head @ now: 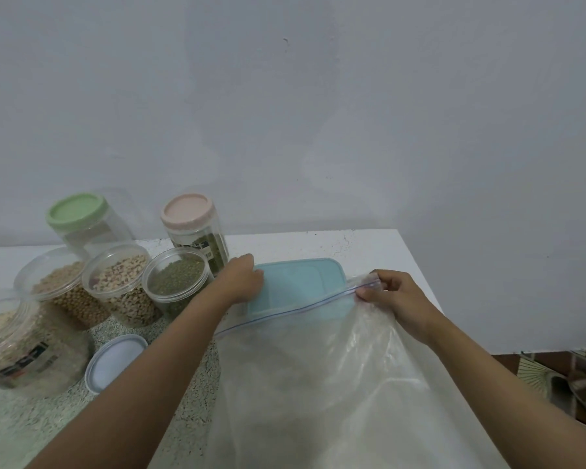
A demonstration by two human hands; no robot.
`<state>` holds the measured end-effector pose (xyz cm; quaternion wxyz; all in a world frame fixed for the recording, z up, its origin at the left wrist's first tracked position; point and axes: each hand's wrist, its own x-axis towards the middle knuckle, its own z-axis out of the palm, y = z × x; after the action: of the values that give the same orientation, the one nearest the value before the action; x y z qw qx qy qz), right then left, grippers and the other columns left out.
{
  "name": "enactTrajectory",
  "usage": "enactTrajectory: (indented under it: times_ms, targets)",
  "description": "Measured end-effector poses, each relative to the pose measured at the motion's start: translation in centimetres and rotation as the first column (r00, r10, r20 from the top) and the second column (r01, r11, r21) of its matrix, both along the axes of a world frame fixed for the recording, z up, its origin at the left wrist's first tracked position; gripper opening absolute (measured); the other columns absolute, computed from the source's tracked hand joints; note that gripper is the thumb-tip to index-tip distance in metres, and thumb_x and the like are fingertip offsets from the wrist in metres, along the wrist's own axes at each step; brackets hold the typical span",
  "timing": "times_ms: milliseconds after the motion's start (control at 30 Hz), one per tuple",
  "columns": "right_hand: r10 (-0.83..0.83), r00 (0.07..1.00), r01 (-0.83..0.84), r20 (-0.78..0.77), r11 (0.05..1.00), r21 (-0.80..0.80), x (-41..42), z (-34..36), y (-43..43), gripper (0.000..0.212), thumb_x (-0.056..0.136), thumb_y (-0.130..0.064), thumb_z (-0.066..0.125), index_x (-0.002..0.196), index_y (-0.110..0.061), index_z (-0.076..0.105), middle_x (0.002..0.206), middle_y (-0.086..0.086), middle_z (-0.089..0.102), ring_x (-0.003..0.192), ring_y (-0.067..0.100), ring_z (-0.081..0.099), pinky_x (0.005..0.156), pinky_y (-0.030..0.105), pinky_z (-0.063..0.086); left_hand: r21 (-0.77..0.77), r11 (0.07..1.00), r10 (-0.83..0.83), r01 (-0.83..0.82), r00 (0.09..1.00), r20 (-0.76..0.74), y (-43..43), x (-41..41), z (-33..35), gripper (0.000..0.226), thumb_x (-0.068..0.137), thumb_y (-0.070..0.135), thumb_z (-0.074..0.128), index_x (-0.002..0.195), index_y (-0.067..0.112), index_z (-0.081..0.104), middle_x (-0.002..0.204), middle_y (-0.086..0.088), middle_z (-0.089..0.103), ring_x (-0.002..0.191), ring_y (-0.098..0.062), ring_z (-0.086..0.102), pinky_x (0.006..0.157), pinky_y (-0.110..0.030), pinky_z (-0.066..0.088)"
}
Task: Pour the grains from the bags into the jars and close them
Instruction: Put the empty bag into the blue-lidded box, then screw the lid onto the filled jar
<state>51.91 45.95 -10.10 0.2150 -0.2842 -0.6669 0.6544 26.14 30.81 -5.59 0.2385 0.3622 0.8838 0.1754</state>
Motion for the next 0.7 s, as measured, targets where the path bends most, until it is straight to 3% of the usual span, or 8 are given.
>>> enactTrajectory:
  times_ms: [200,333,433,533,667,700]
  targets:
    - [-0.029,1.000,0.029,-0.009,0.999,-0.035,-0.6,-0.4,-0.3,0.024,0.079,-0.013,0.078,0.093,0.005,0.070,0.084,0.018,0.068,0.079,0.030,0.066,0.076,0.037,0.053,0.122,0.993,-0.001,0.007,0.999,-0.047,0.9,-0.1,0.9,0.021,0.105,0.018,0.050,0.117,0.006,0.062,0.122,-0.013,0.062,0.114,-0.029,0.056,0.081,-0.028,0.038]
    - [-0.088,0.996,0.087,-0.028,0.995,-0.053,-0.7,-0.3,-0.1,0.007,0.086,-0.002,0.074,0.088,0.004,0.071,0.080,0.016,0.067,0.074,0.029,0.064,0.071,0.035,0.051,0.295,0.949,-0.062,0.110,0.984,-0.169,0.3,0.5,4.2,0.023,0.104,0.019,0.056,0.111,0.004,0.072,0.109,-0.010,0.067,0.092,-0.018,0.056,0.077,-0.024,0.034]
    - [-0.147,0.989,0.146,-0.019,0.989,-0.037,-1.1,-0.2,-0.2,0.009,0.089,-0.002,0.072,0.092,0.006,0.069,0.079,0.017,0.066,0.071,0.026,0.062,0.063,0.032,0.051,0.442,0.876,-0.035,0.196,0.938,-0.345,-0.1,0.6,7.1,0.022,0.104,0.021,0.056,0.110,0.008,0.072,0.101,-0.007,0.055,0.091,-0.022,0.054,0.079,-0.025,0.031]
    - [-0.242,0.970,0.241,-0.008,0.969,-0.061,-1.6,-0.3,-0.2,0.007,0.091,-0.003,0.071,0.090,0.004,0.069,0.078,0.013,0.067,0.068,0.023,0.064,0.060,0.032,0.055,0.613,0.745,0.071,0.263,0.883,-0.465,-1.1,0.3,10.1,0.018,0.102,0.022,0.058,0.108,0.012,0.071,0.100,-0.005,0.052,0.092,-0.021,0.054,0.077,-0.026,0.032]
    - [-0.327,0.945,0.327,0.015,0.942,-0.069,-2.3,-0.9,0.0,0.005,0.093,-0.004,0.069,0.092,0.000,0.070,0.075,0.010,0.068,0.065,0.023,0.066,0.059,0.033,0.054,0.752,0.613,0.135,0.243,0.905,-0.403,-3.1,-0.3,13.2,0.016,0.101,0.022,0.059,0.109,0.018,0.073,0.104,0.000,0.059,0.096,-0.011,0.058,0.076,-0.012,0.042]
    - [-0.336,0.942,0.336,0.022,0.939,-0.068,-2.5,-0.9,-0.1,0.007,0.094,-0.005,0.069,0.093,0.002,0.069,0.075,0.011,0.068,0.063,0.023,0.066,0.059,0.032,0.054,0.763,0.613,0.099,0.206,0.938,-0.333,-3.4,-0.8,13.1,0.016,0.100,0.025,0.060,0.107,0.021,0.073,0.104,0.001,0.063,0.095,-0.012,0.061,0.080,-0.018,0.048]
